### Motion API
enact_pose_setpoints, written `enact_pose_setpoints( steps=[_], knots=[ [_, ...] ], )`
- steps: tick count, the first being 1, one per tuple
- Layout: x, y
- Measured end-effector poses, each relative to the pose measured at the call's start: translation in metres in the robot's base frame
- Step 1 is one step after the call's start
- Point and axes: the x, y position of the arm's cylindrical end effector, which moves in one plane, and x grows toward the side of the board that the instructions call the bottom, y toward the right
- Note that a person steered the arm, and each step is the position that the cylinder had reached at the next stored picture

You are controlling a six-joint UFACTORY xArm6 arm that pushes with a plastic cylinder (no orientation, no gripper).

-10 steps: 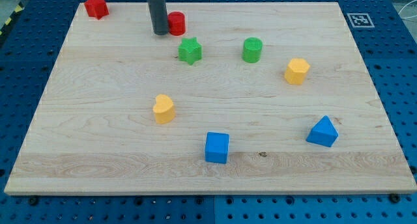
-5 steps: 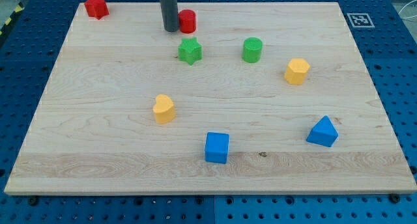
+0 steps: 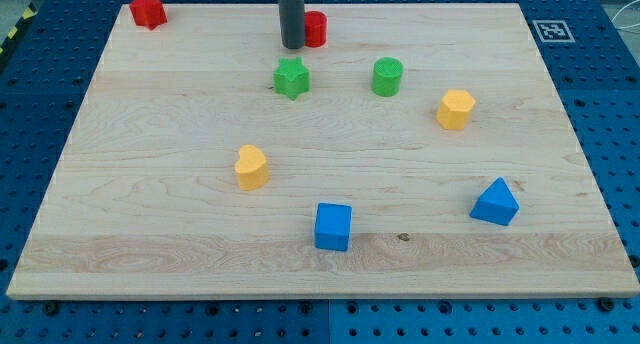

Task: Push the red circle to the top center

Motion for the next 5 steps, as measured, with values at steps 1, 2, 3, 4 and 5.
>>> enact_pose_setpoints(
  steps=[1, 2, 3, 4, 5],
  knots=[
    [0.0000, 0.0000],
    [0.0091, 0.0035],
    [0.0090, 0.0079],
    [-0.0002, 0.0079],
    [-0.0005, 0.0042]
  ],
)
